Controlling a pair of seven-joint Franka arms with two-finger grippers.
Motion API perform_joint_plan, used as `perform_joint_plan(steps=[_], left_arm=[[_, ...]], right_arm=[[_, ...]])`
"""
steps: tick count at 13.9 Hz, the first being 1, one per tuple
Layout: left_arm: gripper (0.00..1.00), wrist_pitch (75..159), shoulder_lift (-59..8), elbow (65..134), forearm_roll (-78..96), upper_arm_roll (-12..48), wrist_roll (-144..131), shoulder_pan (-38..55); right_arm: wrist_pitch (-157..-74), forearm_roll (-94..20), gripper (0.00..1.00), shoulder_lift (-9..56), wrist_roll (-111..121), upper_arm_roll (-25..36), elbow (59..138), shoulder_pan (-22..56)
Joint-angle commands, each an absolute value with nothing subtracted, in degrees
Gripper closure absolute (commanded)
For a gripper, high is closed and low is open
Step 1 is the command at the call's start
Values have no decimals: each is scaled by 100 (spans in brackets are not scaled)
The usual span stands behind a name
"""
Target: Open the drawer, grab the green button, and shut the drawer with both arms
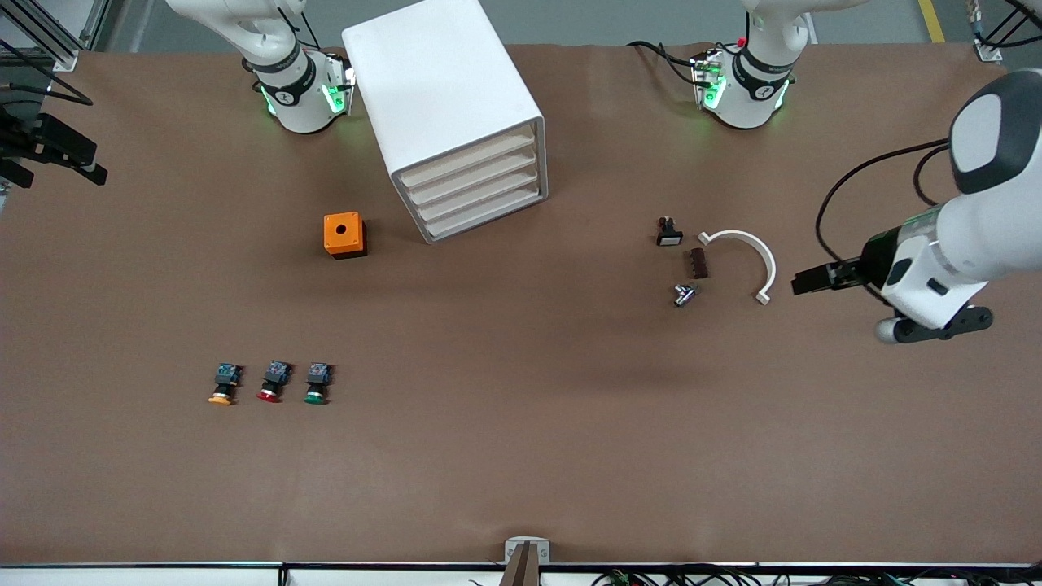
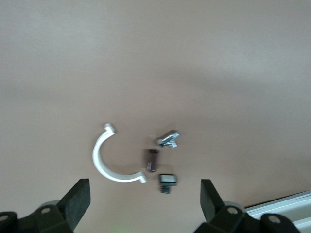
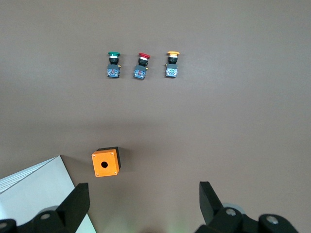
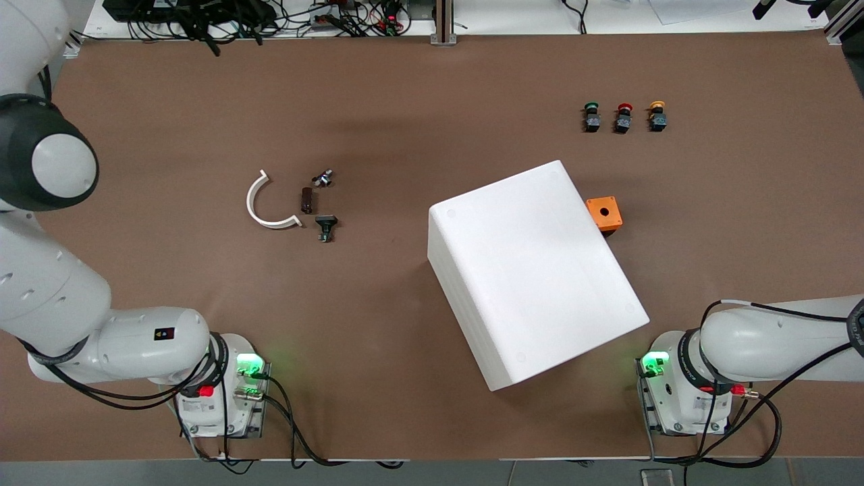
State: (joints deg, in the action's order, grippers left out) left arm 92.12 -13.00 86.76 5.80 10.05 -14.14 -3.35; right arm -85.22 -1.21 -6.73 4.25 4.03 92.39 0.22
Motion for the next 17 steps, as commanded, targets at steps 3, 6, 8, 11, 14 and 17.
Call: perform_joint_plan(steps=[3, 6, 8, 11, 14, 17], left_arm=[[0, 9272, -239, 9772, 545, 63, -327, 60], [0, 9316, 52, 10010, 536, -149, -10, 123], [0, 9413, 219, 10125, 510, -149, 0, 97], [0, 9422, 474, 10143, 396, -141, 0, 79], [0, 9422, 457, 9941, 343, -97, -52, 105], [0, 9422, 151, 9397, 334, -62, -61, 132]], right_arm=[[-8473, -88, 0, -826, 281, 351, 9387, 18], [-8420, -97, 0, -835, 264, 360, 9378, 0], [-8429, -88, 0, -826, 264, 360, 9387, 0], [-8429, -88, 0, -826, 272, 352, 9387, 18], [-8446, -88, 0, -826, 272, 334, 9378, 53], [-8429, -97, 0, -879, 272, 334, 9360, 70]])
